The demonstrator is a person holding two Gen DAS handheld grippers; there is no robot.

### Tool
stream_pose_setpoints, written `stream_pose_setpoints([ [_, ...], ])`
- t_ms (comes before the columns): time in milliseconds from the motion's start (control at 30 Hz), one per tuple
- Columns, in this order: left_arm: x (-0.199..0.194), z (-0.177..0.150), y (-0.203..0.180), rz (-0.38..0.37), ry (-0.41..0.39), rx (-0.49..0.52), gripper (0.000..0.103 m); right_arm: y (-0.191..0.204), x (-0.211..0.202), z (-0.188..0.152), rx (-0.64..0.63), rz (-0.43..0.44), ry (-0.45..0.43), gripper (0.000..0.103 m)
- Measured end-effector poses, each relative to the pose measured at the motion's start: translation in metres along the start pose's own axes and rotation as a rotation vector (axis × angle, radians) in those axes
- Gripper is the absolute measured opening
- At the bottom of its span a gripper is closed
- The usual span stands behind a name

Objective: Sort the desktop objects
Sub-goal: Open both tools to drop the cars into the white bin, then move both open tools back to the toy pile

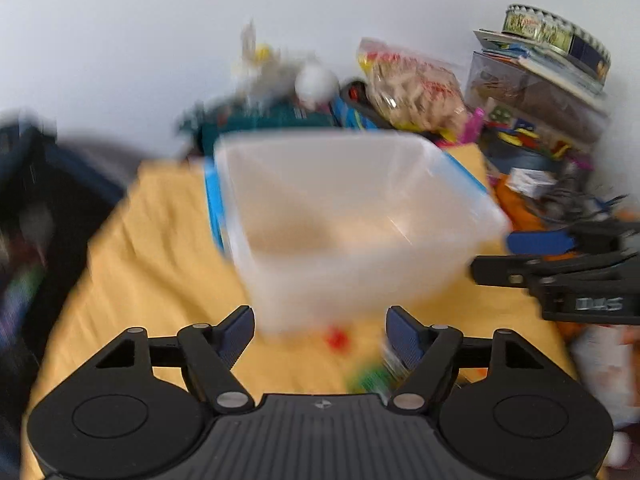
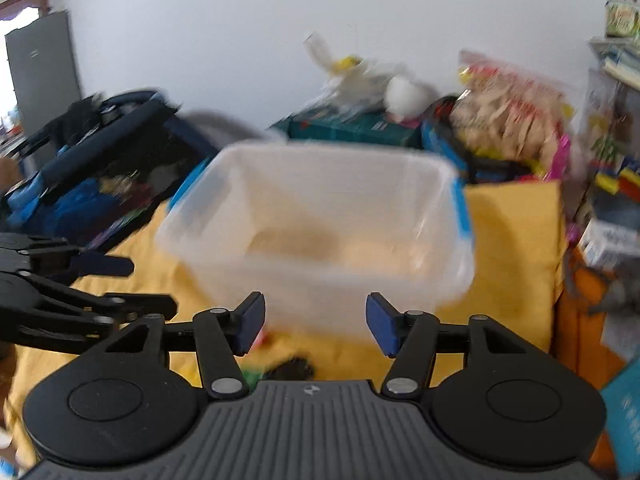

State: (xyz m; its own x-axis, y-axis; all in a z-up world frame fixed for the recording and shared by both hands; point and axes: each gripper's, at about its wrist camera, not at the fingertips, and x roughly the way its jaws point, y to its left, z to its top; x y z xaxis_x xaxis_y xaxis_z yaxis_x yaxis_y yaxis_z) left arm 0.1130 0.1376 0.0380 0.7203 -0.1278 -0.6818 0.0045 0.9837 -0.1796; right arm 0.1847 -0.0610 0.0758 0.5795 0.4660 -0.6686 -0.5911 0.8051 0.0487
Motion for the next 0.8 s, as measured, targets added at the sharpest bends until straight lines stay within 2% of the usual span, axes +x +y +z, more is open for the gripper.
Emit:
stream_pose_setpoints([
  [33,-0.005,-0.013,0.002,-0.029,0.021,-0.03,0.076,0.0,0.001,-0.01,-0.006,0.014,0.029,0.056],
  [100,-0.009,-0.044,-0.001,-0.016,0.076,-0.067,0.076,-0.001,0.001,-0.027,-0.013,0.041,0.083,0.049],
  [267,-0.006,-0.103,-0.03,0.076,0.193,0.001,0.075,0.0,-0.008,-0.068,-0.041,0.074,0.142,0.048],
  [367,-0.007,-0.122,-0.044,0.076,0.225,0.023,0.075,-0.001,-0.011,-0.084,-0.04,0.081,0.166,0.048],
  [433,-0.007,-0.128,-0.048,0.074,0.236,0.022,0.075,-0.002,-0.012,-0.089,-0.029,0.085,0.183,0.046],
  [600,-0.012,-0.122,-0.048,0.066,0.224,0.012,0.075,-0.001,-0.018,-0.094,-0.062,0.08,0.159,0.046],
  [800,-0.014,-0.115,-0.058,0.015,0.2,0.046,0.075,0.007,-0.009,-0.102,-0.231,0.01,0.15,0.044],
])
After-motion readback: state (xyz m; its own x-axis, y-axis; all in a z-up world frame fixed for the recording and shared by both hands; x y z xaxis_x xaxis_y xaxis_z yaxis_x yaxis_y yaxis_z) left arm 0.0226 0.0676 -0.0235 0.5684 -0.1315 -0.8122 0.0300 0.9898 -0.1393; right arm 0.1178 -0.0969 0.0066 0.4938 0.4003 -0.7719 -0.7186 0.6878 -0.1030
